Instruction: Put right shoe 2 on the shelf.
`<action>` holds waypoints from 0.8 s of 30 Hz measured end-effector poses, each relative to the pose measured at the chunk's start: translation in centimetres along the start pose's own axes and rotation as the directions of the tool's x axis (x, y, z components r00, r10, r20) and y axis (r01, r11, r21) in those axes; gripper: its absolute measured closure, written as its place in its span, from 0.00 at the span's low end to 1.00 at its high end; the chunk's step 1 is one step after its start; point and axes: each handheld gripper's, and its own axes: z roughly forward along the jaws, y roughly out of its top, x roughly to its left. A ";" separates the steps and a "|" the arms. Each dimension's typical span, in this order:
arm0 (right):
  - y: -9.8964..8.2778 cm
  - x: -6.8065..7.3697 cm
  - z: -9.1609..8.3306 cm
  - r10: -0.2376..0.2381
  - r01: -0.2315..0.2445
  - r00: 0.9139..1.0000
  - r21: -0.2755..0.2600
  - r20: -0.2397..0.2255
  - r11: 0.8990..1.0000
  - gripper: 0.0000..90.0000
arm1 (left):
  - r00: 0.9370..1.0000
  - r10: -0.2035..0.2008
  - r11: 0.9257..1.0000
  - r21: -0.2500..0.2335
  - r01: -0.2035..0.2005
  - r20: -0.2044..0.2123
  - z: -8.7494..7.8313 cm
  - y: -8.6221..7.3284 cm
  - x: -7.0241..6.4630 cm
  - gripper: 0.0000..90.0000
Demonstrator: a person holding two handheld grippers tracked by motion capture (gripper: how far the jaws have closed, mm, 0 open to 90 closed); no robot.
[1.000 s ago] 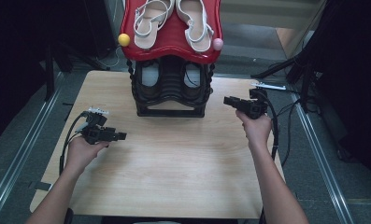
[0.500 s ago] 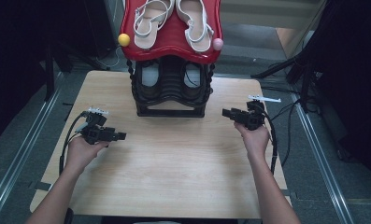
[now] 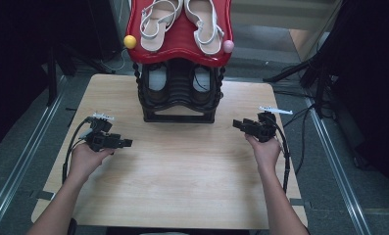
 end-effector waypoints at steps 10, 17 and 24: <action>-0.4 -0.3 0.0 0.018 -0.018 1.000 0.007 0.006 1.000 0.44 | 1.000 -0.013 0.999 -0.038 0.013 0.019 -0.1 0.0 0.1 0.33; -0.5 0.0 0.1 0.007 -0.007 1.000 0.017 0.006 1.000 0.45 | 1.000 -0.003 0.999 -0.033 0.003 -0.001 0.0 0.0 0.1 0.33; -1.2 -0.1 0.1 0.012 -0.012 1.000 0.031 -0.009 0.999 0.45 | 1.000 0.005 1.000 -0.027 -0.005 -0.003 0.3 0.0 -0.1 0.31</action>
